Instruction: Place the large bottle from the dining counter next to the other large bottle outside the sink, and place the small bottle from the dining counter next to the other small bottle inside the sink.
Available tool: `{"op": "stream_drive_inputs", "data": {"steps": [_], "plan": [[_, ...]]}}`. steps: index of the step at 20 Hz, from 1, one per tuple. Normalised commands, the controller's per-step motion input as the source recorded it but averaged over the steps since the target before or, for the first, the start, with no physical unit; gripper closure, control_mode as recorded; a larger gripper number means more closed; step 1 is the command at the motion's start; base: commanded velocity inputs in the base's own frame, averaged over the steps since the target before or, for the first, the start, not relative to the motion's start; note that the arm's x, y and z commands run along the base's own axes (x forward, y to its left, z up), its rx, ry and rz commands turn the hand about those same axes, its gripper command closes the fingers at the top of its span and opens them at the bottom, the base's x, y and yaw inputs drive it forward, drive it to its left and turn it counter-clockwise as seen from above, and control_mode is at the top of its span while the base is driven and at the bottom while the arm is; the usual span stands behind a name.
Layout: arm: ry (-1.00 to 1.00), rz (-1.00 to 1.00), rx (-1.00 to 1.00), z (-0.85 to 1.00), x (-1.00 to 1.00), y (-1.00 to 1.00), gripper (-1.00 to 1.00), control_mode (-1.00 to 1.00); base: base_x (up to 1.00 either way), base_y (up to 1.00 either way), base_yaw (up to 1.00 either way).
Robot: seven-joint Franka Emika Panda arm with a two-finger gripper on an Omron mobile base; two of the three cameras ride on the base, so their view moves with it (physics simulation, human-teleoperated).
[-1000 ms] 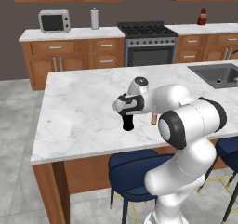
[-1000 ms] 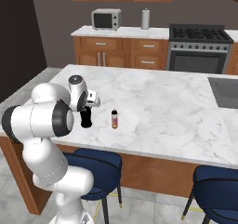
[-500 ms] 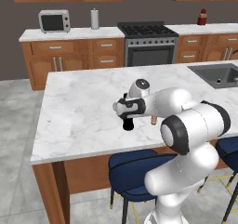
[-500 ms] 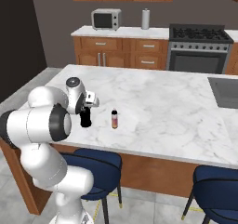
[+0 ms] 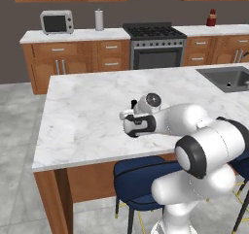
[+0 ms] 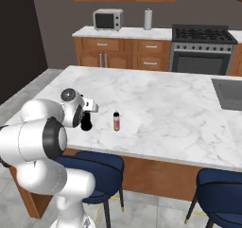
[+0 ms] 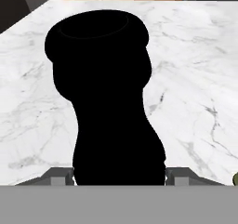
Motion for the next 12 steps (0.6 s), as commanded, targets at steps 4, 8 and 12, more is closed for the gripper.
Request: {"op": "stream_drive_inputs", "data": {"steps": [4,8,12], "plan": [[-0.12,0.00,0.00,0.00,-0.09,0.00,1.00,-1.00,0.00,0.00,0.00],[-0.05,0.00,0.00,0.00,-0.01,0.00,1.00,1.00,-0.01,0.00,0.00],[0.00,0.00,0.00,0.00,0.00,0.00,1.00,1.00,0.00,-0.01,0.00]]}}
